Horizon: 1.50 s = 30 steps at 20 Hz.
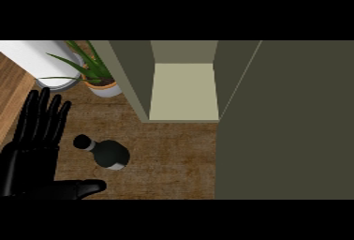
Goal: Pick up the wine, place it into the cabinet and close the cabinet
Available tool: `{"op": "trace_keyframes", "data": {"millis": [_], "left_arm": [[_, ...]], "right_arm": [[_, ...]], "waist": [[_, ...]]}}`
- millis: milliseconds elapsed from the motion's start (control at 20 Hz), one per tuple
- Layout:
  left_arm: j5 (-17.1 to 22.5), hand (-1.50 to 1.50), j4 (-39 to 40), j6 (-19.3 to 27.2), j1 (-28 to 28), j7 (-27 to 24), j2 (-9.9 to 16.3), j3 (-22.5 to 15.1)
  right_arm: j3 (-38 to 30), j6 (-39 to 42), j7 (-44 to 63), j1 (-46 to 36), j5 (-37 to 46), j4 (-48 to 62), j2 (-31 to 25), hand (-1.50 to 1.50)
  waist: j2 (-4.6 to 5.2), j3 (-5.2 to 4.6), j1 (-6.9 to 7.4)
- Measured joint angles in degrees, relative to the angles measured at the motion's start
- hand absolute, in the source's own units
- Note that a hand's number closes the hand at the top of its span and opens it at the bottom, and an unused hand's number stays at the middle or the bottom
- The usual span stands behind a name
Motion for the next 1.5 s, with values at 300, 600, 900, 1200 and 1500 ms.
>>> {"op": "trace_keyframes", "data": {"millis": [300, 600, 900, 1200, 1500], "left_arm": [[1.5, -1.50, 3.7, -3.4, 2.6, -4.0, 1.0, 3.3], [1.3, -1.50, 9.8, -6.5, 5.2, -9.9, 0.3, 4.6], [2.7, -1.50, 15.3, -9.7, 6.0, -13.9, 1.1, 7.7], [1.7, -1.50, 23.0, -12.0, 4.6, -18.0, 1.8, 9.3], [1.1, -1.50, 30.2, -14.9, 3.9, -23.2, 2.6, 10.8]], "right_arm": [[0.8, 0.1, 0.4, 0.8, 0.7, -1.0, 0.9, -1.50], [0.8, -0.3, 1.3, 0.0, 0.5, -0.9, 1.3, -1.50], [1.8, 0.7, 0.2, 1.5, 1.4, -1.2, 2.0, -1.50], [1.9, 0.3, 1.5, 0.4, 1.4, -1.3, 2.1, -1.50], [-0.1, 0.8, 2.1, -1.3, 0.4, -0.2, 1.3, -1.50]], "waist": [[0.00, -0.01, -0.05], [0.00, 0.00, -0.09], [0.00, 0.00, -0.10], [0.02, 0.00, -0.14], [0.02, -0.01, -0.12]]}}
